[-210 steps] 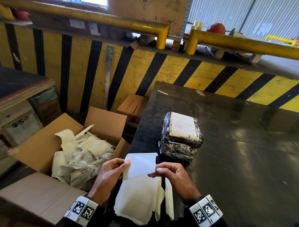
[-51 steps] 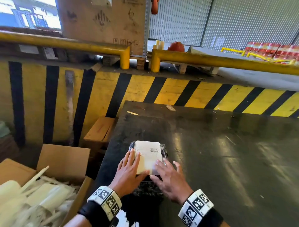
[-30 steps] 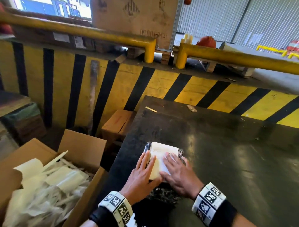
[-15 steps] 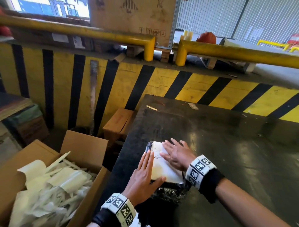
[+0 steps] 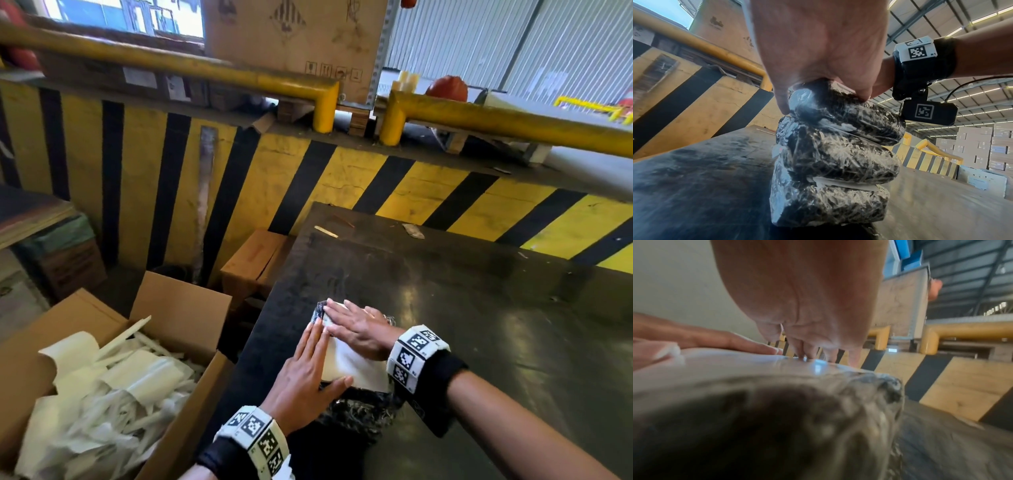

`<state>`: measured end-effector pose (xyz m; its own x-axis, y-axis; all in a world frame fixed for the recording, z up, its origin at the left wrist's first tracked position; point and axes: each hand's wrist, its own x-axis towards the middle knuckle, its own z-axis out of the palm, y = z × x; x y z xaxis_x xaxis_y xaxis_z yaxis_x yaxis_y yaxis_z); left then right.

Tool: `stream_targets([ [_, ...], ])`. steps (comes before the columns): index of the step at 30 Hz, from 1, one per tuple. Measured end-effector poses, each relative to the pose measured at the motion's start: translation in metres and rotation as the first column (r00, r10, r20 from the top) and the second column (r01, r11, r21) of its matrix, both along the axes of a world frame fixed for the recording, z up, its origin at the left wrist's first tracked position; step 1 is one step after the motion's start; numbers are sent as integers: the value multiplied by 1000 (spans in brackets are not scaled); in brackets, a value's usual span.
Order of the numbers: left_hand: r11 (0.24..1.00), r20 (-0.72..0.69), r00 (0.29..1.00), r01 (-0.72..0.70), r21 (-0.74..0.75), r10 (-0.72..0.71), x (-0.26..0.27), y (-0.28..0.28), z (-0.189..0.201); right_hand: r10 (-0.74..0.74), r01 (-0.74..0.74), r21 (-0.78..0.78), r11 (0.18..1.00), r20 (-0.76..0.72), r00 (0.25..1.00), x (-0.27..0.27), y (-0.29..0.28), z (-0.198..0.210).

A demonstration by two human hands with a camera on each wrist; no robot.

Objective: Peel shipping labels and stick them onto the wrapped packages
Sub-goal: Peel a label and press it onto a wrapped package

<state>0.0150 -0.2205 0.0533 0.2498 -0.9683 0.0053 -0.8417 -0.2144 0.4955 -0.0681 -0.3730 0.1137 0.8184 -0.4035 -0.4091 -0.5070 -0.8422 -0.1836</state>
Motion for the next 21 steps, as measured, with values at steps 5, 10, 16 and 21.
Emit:
stream_targets([
  [5, 999, 14, 1000, 9, 49, -9, 0, 2, 0, -214, 210, -57, 976, -68, 974, -23, -6, 9],
  [10, 999, 9, 1000, -3, 49, 2, -1, 2, 1, -161, 145, -187, 972, -75, 984, -52, 17, 11],
  [16, 1000, 27, 999, 17, 5, -18, 1, 2, 0, -52, 59, -208, 976, 43, 998, -92, 67, -17],
  [21, 1000, 37, 999, 23, 4, -23, 0, 2, 2, -222, 259, -219, 941, 181, 958, -109, 72, -23],
])
